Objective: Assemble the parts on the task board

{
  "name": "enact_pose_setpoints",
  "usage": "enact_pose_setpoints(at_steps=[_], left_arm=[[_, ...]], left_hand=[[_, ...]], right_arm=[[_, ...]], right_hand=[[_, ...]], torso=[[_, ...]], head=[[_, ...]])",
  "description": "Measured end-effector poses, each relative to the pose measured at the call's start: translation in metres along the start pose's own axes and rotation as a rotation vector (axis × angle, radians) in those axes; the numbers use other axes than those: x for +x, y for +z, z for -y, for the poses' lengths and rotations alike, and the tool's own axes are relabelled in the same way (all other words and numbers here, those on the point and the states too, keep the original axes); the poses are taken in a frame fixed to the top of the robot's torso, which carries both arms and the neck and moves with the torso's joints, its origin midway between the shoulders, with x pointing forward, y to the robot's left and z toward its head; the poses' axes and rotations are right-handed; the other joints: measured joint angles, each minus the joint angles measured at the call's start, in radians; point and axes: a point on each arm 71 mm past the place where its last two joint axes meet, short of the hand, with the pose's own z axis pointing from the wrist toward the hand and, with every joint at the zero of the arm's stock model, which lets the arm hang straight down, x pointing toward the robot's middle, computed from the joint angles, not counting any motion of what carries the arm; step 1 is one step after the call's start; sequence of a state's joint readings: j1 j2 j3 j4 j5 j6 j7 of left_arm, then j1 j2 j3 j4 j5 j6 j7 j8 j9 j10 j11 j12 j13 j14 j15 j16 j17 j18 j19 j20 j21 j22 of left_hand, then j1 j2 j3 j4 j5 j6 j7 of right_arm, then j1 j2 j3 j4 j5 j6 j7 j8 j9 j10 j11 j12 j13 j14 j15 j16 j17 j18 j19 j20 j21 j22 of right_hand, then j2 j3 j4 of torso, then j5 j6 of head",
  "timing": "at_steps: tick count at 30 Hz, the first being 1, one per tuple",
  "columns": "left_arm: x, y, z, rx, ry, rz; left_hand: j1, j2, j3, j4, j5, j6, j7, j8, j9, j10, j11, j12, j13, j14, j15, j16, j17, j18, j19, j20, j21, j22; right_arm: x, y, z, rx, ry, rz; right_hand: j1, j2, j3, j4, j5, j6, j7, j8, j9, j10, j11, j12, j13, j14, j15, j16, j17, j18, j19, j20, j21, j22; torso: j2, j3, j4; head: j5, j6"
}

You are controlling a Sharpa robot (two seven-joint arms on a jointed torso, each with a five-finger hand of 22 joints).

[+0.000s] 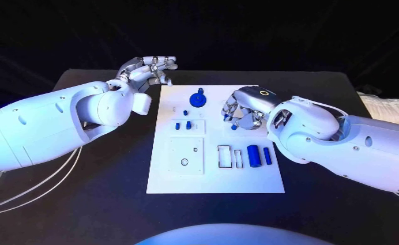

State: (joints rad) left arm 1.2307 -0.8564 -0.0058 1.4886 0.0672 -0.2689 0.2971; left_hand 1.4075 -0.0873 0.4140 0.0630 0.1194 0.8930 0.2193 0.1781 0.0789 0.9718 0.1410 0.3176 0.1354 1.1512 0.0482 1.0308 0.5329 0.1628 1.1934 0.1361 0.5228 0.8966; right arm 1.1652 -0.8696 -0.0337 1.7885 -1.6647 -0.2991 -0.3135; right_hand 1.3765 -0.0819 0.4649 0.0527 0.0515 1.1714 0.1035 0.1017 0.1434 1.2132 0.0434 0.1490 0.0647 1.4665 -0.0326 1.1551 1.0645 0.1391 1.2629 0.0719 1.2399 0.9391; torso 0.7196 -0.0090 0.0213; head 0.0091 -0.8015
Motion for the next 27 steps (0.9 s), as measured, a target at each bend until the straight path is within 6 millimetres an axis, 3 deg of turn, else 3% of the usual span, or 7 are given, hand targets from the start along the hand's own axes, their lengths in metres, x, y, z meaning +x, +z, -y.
enact_pose_setpoints(at_steps=[11,18,27], left_arm=[[0.000,0.000,0.000,-0.002,0.000,-0.003],[0.003,0.001,-0.001,-0.004,-0.001,-0.009],[0.006,0.003,-0.002,-0.005,-0.003,-0.016]], left_hand=[[0.000,0.000,0.000,0.000,0.000,-0.003,-0.003,0.004,0.000,-0.004,-0.004,0.000,0.000,0.000,0.000,0.000,-0.001,0.000,0.000,0.000,0.000,-0.001],[0.000,0.000,0.000,0.000,0.000,-0.003,-0.003,0.003,0.000,-0.004,-0.004,0.000,0.000,0.000,0.000,0.000,-0.001,0.000,0.000,0.000,0.000,-0.001],[0.000,0.000,0.000,0.000,0.000,-0.005,-0.002,0.003,0.000,-0.007,0.000,0.004,0.001,0.000,0.000,0.000,-0.002,0.000,-0.002,0.002,-0.004,-0.002]], right_arm=[[0.009,0.001,-0.038,-0.104,0.099,0.005],[0.026,0.005,-0.046,-0.126,0.156,-0.026],[0.045,0.010,-0.052,-0.143,0.196,-0.058]], right_hand=[[0.000,0.000,0.003,-0.003,0.005,-0.005,0.005,-0.006,0.006,-0.002,0.004,-0.006,0.000,0.000,0.000,0.004,0.002,0.000,0.004,0.004,0.004,0.003],[0.000,0.000,0.006,-0.006,0.005,-0.007,0.004,-0.007,0.007,-0.002,0.004,-0.006,0.000,0.000,0.000,0.004,0.004,0.000,0.004,0.004,0.004,0.004],[0.005,0.004,0.006,-0.006,0.005,-0.009,0.005,-0.009,0.008,-0.002,0.005,-0.010,0.000,0.000,0.000,0.004,0.004,0.000,0.003,0.004,0.004,0.003]], torso=[[0.000,-0.0025,-0.0001],[0.000,-0.0039,-0.0004],[0.000,-0.0020,-0.0008]], head=[[0.018,-0.003],[0.030,-0.008],[0.051,-0.019]])
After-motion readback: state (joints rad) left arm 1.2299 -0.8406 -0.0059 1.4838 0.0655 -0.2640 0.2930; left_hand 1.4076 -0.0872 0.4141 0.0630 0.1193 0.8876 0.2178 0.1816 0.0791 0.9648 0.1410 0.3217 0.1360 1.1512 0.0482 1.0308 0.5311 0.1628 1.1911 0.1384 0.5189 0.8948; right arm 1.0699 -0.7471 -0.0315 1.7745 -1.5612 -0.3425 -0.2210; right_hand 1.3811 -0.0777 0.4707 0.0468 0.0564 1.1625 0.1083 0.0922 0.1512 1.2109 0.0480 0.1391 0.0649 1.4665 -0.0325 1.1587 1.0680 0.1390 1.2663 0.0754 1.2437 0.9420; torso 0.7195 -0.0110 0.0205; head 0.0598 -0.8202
